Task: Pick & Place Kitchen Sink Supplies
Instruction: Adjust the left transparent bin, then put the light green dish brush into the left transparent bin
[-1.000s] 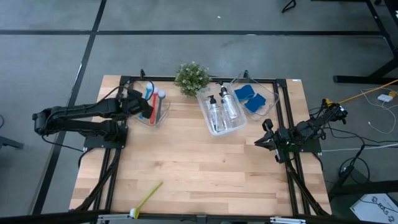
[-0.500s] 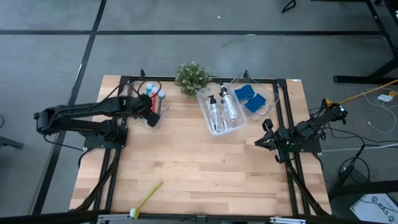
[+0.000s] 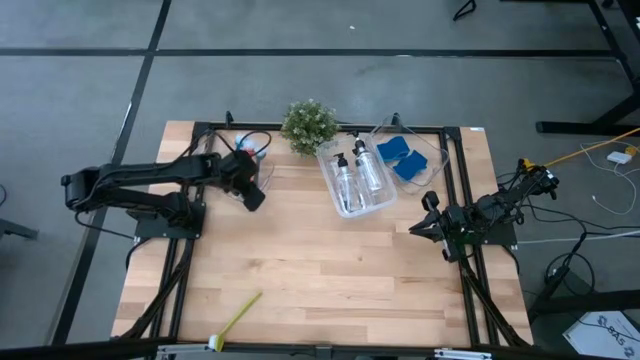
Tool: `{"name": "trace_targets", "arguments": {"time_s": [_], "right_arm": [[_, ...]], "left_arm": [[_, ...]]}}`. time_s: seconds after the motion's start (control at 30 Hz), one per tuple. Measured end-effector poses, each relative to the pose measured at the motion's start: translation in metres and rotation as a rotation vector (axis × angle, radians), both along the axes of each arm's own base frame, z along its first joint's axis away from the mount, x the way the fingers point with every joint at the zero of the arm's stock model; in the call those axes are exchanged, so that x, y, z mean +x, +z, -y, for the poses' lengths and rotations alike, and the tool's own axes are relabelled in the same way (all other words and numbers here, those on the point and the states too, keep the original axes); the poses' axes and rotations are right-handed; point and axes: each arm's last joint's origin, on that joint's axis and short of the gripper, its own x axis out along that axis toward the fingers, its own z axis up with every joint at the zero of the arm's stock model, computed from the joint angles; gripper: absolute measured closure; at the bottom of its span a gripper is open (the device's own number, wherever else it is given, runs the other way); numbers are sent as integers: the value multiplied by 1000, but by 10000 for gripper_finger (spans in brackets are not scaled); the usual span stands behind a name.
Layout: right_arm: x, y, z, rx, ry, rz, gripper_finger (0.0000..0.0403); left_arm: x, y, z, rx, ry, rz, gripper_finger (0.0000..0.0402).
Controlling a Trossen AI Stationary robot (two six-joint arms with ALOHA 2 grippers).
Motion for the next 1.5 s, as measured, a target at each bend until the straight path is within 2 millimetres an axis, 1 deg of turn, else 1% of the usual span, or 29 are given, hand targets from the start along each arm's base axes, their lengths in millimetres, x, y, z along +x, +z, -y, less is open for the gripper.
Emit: {"name": "trace_targets", "arguments": {"time_s": [0.23,0.43,0.53,0.6,0.7,0.77,0.83,0.97,1.07,1.2,1.33,1.5], "right_arm": [[0,0,0,0,0,0,370],[0,0,0,0,0,-1,370],[0,0,0,0,0,0,370],[0,0,0,0,0,0,370],[0,0,0,0,0,0,370],[0,0,0,0,0,0,370],[0,0,0,0,0,0,370],[0,0,0,0,0,0,370],[0,0,0,0,0,0,370],[0,0,0,0,0,0,370],[0,0,0,0,0,0,370],[0,0,0,0,0,0,370]], "left_arm": [[16,2,3,-40,-106,126,400],[27,-2,9,-38,-157,145,400],[29,1,10,42,-154,128,400],[32,10,10,168,-113,114,400],[35,30,12,349,-45,103,400],[35,44,14,424,-21,96,400],[36,59,19,448,-26,116,400],[41,80,38,428,-114,187,400],[44,89,59,408,-213,239,400],[43,91,91,353,-362,284,399],[38,89,125,206,-515,326,400],[29,79,170,85,-637,302,400]]}}
